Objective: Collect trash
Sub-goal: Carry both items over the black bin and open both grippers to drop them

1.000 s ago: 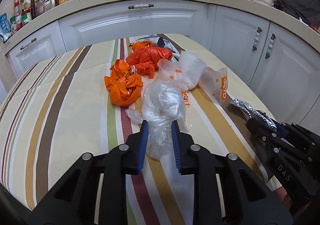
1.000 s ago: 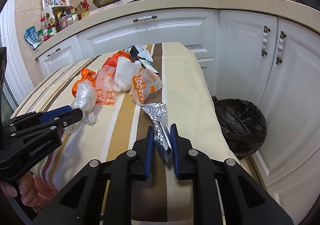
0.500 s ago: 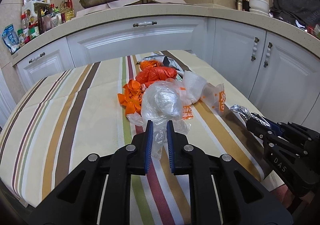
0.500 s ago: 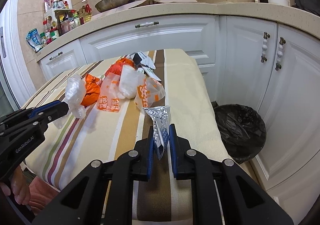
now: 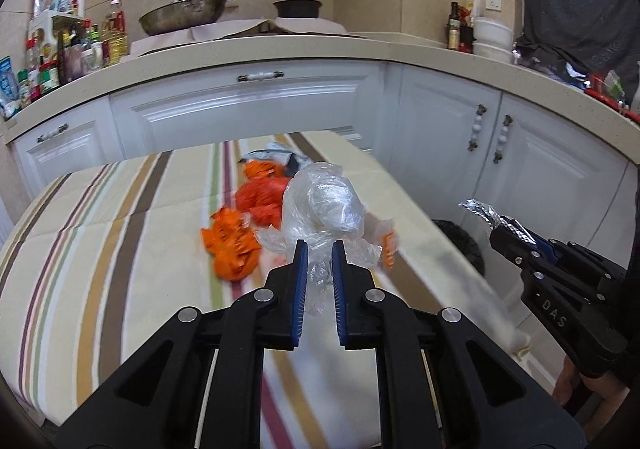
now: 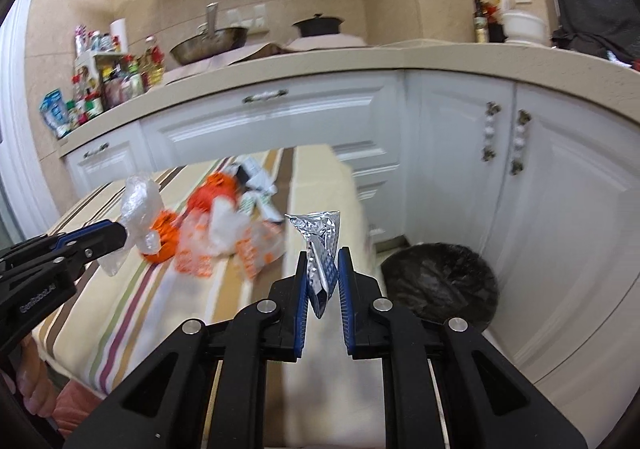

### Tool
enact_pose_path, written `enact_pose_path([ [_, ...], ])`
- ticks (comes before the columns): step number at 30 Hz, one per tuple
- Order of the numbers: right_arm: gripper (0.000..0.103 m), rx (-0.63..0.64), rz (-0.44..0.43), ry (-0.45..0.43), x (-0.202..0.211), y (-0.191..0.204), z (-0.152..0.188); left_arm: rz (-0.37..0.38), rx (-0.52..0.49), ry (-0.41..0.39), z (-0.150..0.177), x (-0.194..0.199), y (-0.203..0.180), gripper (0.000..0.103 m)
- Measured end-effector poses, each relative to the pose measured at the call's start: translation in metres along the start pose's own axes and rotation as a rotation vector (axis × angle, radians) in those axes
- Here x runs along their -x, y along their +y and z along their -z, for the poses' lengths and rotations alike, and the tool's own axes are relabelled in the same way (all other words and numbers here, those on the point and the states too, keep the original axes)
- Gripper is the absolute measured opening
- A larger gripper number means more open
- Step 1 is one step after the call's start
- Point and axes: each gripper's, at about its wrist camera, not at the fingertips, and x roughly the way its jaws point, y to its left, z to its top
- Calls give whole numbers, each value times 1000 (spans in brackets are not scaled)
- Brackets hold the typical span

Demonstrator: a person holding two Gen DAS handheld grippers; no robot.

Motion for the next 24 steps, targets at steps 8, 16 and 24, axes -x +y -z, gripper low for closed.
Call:
enact_pose_path([
  [8, 15, -30, 111, -36, -5, -46, -10, 60, -46, -23, -27, -32, -46, 12],
  [16, 15, -57, 207, -41, -35, -94, -18, 68, -83, 17, -43, -87, -99, 12],
  [24, 15, -89, 247, -41, -64, -140, -30, 82, -88, 53, -67, -140, -156, 12],
])
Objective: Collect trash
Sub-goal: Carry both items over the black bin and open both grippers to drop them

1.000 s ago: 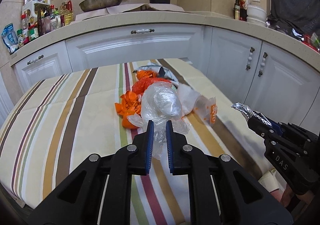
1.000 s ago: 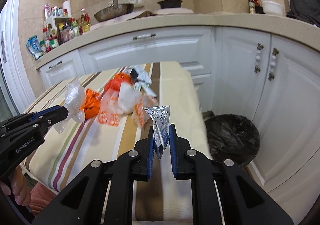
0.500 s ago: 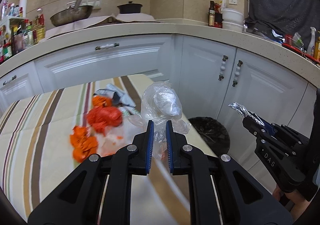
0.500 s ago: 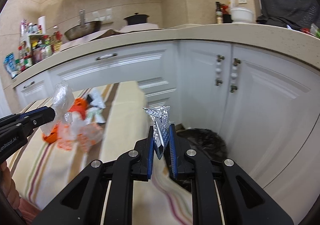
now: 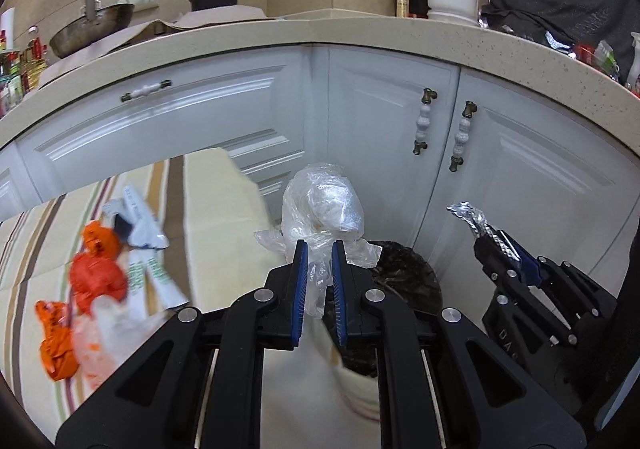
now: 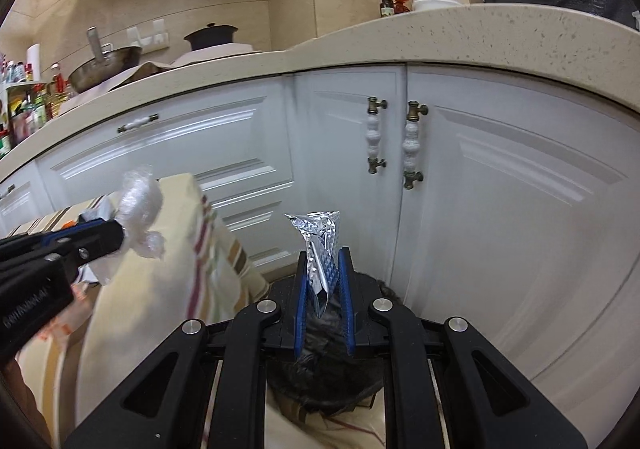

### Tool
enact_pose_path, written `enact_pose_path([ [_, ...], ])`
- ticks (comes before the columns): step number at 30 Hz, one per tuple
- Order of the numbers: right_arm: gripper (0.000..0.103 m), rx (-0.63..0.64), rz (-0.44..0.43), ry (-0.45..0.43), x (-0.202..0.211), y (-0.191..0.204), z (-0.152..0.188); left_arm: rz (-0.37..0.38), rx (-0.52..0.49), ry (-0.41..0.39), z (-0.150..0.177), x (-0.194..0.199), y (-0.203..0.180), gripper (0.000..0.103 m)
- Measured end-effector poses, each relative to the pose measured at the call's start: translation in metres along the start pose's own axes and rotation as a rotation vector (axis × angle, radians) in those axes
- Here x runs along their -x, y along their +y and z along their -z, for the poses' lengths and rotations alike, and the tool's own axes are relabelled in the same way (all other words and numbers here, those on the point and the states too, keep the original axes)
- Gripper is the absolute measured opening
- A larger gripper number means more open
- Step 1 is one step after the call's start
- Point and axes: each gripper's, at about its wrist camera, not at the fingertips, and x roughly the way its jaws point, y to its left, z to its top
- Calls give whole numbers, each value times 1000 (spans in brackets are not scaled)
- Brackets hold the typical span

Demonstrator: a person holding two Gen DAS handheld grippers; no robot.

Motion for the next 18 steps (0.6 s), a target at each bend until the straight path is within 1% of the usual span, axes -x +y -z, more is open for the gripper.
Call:
enact_pose_path([
  [4, 15, -7, 5, 1, -21, -17, -6, -18, -17, 26, -7, -33, -18, 12],
  [7, 15, -18, 9, 10, -34, -27, -6, -36, -14, 67, -9, -59, -26, 12],
  [8, 15, -24, 9, 16, -40, -30, -5, -33, -11, 93, -11, -67, -27, 12],
  [10, 15, -29, 13, 25, -52, -35, -3, -19, 16, 120, -15, -79, -29, 12],
  [14, 15, -45, -1, 59, -75, -43, -2, -43, 9, 142, -22, -99, -37, 15],
  [16, 25, -59, 4, 70, -86, -47, 0, -44, 1, 169, -23, -110, -40, 22],
  [18, 38, -76, 10, 75, -93, -50, 1, -41, 6, 196, -22, -121, -40, 23],
])
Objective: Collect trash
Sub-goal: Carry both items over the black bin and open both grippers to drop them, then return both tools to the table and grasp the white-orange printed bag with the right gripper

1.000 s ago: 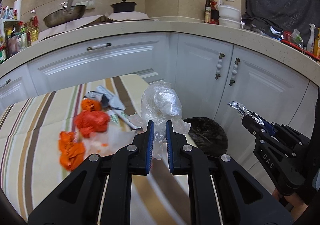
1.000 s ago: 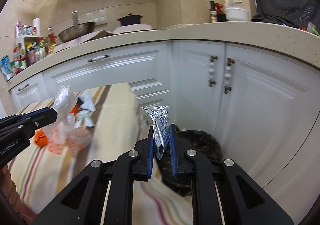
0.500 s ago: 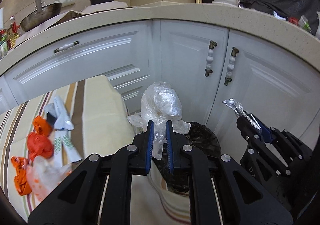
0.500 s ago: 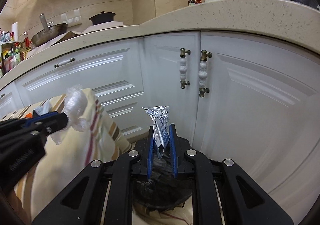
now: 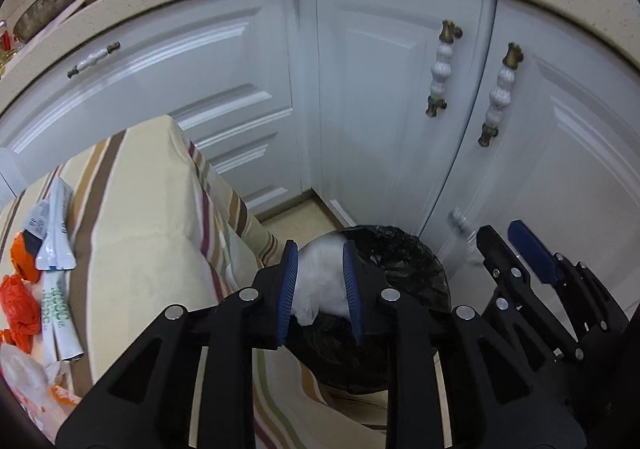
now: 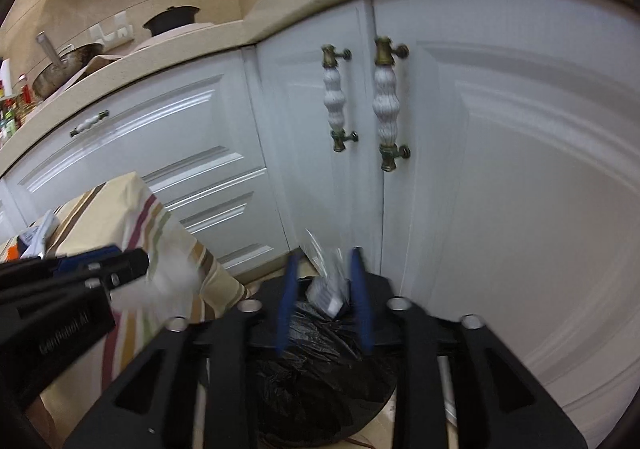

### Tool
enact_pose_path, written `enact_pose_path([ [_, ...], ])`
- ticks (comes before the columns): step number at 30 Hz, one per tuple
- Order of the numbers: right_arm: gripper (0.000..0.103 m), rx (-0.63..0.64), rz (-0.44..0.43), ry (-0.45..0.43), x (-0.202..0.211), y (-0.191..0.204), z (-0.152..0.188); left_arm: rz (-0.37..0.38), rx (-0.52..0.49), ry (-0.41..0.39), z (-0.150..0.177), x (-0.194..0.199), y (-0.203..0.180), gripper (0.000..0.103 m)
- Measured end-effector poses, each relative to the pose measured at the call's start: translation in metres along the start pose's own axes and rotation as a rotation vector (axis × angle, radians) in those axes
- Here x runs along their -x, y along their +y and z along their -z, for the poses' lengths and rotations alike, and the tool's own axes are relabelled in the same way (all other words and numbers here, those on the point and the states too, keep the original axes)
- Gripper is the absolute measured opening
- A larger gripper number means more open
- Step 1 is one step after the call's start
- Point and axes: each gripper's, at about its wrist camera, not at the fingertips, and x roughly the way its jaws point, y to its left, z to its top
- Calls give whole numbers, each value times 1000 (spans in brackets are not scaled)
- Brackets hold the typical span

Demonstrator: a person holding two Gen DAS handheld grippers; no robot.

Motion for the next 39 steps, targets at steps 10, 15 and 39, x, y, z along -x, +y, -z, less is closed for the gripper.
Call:
enact_pose_path([
  [10, 44, -13, 23, -10, 10, -1, -3, 21, 28, -24, -6, 14, 15, 44],
  [15, 46, -3, 13, -33, 30, 16, -10, 23, 33, -87, -6, 50, 31, 45],
  [39, 52, 174, -284, 7, 116, 196, 27, -287, 219, -139, 87, 183, 242, 47],
])
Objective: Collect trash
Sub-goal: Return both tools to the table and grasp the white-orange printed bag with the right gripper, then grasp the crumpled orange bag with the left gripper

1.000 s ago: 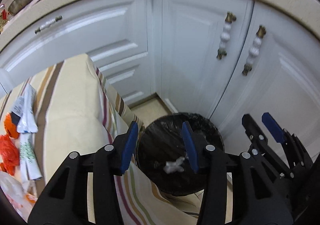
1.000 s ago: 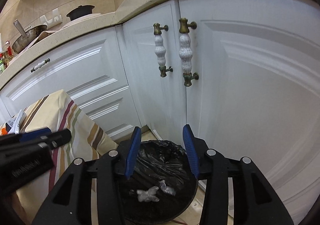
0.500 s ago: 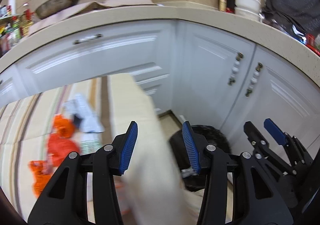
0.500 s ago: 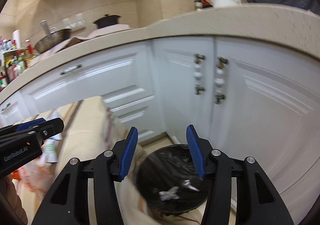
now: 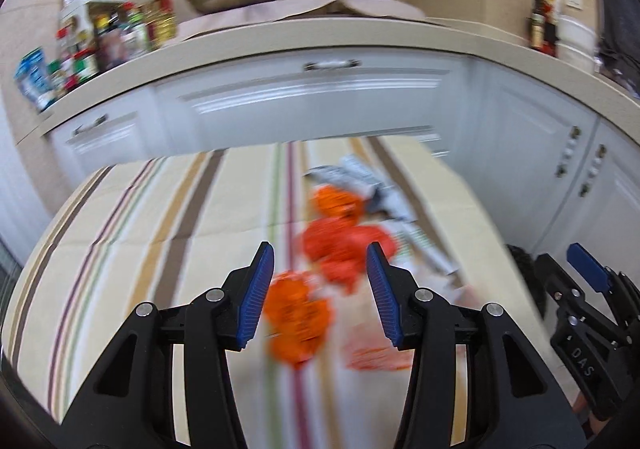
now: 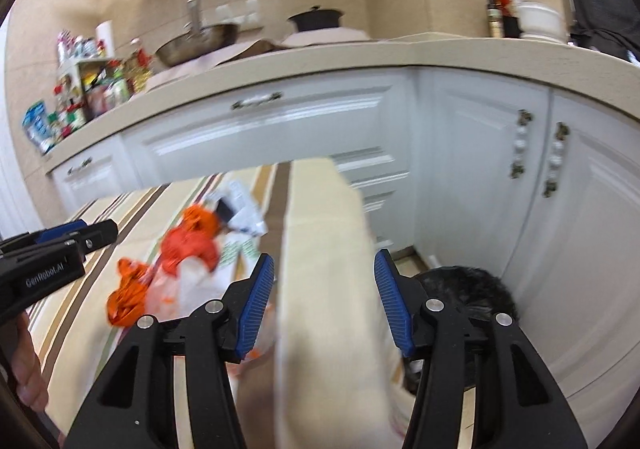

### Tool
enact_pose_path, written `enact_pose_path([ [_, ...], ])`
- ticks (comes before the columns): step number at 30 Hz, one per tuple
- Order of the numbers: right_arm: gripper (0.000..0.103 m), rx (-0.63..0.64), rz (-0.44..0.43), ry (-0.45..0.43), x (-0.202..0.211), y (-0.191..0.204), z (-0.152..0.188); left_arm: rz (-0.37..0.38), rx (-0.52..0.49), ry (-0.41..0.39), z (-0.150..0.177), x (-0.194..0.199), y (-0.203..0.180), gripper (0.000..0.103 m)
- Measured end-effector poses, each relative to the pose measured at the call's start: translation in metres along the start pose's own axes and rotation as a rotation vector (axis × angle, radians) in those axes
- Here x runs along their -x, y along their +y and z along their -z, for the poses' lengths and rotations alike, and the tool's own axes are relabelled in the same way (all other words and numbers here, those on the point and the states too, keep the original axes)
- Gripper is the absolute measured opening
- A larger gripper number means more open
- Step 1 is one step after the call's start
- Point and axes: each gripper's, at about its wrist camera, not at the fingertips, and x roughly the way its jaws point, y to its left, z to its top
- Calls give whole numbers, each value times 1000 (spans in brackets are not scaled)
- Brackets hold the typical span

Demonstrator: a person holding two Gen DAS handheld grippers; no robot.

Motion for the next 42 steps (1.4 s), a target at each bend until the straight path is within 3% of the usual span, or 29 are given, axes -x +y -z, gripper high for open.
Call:
enact_pose_path([
  [8, 52, 55, -50, 56, -5, 38, 12, -61, 55, 50, 22, -9, 50, 53],
  [16, 52, 76, -48, 89, -7, 50, 22, -44, 67, 66, 35, -16, 60, 55],
  [19, 43, 82, -51, 97, -8, 51, 24, -32, 67, 75, 39, -18, 58, 56],
  [21, 28, 84, -57, 111, -10, 51, 26, -22, 66, 82, 42, -19, 56, 59],
  [23, 22, 86, -63, 121, -11, 52, 27, -15, 65, 86, 43, -20, 54, 61],
  [30, 20, 76, -73, 98, -5, 49, 26, 14, 61, 83, 44, -20, 44, 71],
  [36, 20, 65, -70, 78, 2, 42, 24, 16, 33, 85, 47, -26, 32, 71],
  [38, 20, 57, -69, 75, 3, 39, 24, 10, 22, 83, 49, -28, 28, 69],
  [42, 20, 45, -68, 70, 5, 35, 23, 35, 8, 113, 53, -34, 24, 44],
])
